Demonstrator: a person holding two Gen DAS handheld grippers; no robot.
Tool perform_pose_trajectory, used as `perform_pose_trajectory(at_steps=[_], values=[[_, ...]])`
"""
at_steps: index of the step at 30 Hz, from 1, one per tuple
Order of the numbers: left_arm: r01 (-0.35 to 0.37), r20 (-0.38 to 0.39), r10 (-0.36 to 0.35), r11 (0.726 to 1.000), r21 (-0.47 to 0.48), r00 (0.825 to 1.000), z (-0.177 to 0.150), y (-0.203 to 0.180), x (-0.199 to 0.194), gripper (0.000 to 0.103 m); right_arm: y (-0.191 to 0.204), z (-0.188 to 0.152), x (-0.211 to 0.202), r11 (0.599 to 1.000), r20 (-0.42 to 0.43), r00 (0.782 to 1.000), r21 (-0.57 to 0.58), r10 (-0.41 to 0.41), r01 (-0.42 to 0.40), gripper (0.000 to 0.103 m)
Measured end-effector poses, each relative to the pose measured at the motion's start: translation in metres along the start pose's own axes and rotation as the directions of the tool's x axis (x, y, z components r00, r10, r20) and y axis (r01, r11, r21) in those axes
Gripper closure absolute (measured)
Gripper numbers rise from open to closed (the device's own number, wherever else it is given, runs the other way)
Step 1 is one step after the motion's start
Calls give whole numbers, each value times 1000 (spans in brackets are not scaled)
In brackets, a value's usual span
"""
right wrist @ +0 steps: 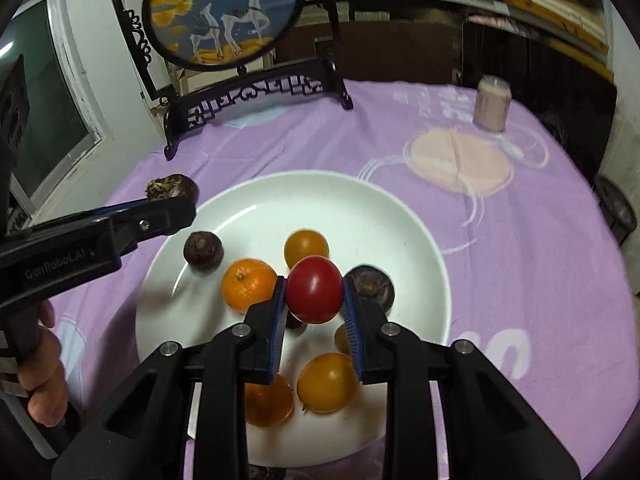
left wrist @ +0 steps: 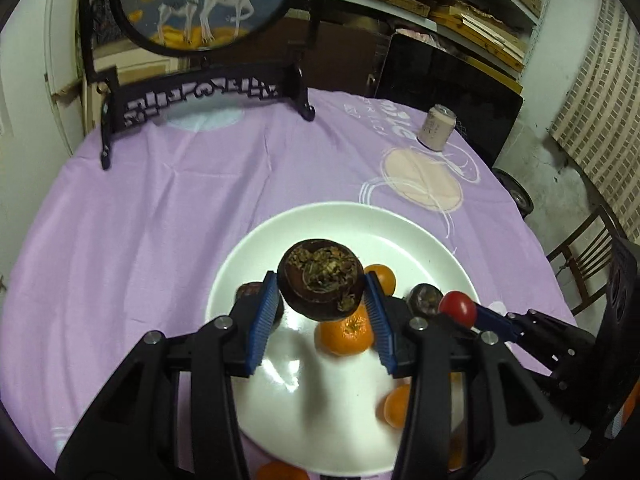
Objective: Organize fruits
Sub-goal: 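Carry the tomato and mangosteen over the white plate and open both tools, then grasp a large yellow-orange fruit with the right tool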
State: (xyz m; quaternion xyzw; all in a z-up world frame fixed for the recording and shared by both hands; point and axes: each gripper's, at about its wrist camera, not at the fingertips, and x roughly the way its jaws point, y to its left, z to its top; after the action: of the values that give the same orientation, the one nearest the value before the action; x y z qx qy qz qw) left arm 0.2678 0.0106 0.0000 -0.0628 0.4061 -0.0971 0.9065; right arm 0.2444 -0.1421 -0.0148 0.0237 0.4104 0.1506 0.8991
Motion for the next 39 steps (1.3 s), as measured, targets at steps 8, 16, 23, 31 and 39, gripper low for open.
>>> perform_pose_trajectory(at_steps=[8, 16, 23, 31, 39], values=[[4, -35, -4, 1000, 21, 999, 0, -5, 20, 58, 1, 8, 12, 1000, -9, 1000, -16, -5, 5, 75], [22, 8, -22, 1000, 1, 1000, -4, 0, 3, 44, -8, 4, 8, 997, 59, 996, -13, -70, 71, 65], [29, 106, -24, 998, -49, 994, -31, 16, -52, 44, -16, -14, -8, 994, 118, 987, -19, -109, 112, 65], [3, 104, 1, 999, -38, 995, -109, 37, -102, 42, -9, -31, -29, 997, 153, 986, -20, -71, 75, 65], [-29, 25, 28, 999, 19, 999, -176, 51, -120, 38, 4, -91, -91, 996, 162, 984, -35, -79, 86, 65]])
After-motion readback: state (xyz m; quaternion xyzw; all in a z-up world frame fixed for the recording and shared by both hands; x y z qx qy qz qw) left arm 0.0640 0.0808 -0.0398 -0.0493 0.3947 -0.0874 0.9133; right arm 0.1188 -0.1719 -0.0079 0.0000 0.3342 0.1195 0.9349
